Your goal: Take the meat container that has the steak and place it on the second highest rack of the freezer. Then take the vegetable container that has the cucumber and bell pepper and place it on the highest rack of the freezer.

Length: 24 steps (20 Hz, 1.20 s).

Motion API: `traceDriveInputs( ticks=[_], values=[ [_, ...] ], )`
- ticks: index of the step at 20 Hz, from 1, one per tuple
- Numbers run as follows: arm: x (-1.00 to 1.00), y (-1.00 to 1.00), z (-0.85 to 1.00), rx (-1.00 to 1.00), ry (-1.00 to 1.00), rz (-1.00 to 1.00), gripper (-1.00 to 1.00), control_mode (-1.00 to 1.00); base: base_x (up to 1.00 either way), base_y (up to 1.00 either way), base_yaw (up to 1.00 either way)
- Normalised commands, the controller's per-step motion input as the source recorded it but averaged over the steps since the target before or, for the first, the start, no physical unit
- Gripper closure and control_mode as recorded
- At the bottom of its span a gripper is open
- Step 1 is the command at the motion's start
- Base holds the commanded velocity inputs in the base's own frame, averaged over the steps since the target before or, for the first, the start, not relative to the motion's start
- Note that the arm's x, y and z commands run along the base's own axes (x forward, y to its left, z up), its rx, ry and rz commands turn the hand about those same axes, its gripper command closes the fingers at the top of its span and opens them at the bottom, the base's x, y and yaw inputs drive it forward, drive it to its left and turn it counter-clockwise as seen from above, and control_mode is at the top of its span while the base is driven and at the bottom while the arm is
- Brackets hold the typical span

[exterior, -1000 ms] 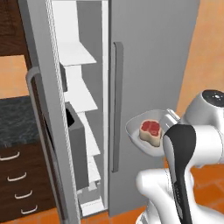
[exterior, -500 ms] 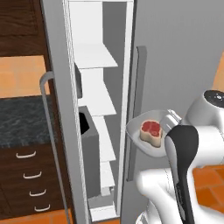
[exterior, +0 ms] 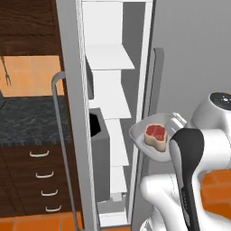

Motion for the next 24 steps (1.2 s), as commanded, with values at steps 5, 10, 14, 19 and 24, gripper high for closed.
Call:
traceDriveInputs(
  ticks=[5, 10, 14, 19, 24],
  values=[
    [0.00, 0.00, 0.00, 0.00, 0.00, 0.00, 1.00, 1.00, 0.40, 0.06, 0.28],
    [0.00, 0.00, 0.00, 0.00, 0.00, 0.00, 1.00, 1.00, 0.31, 0.20, 0.29],
    [0.00, 0.00, 0.00, 0.00, 0.00, 0.00, 1.00, 1.00, 0.33, 0.00, 0.27],
    [0.00, 0.00, 0.00, 0.00, 0.00, 0.00, 1.00, 1.00, 0.35, 0.00, 0.20],
    [0.52, -0.14, 0.00, 0.14, -0.03, 0.08, 1.00, -1.00, 0.00, 0.00, 0.00]
  ],
)
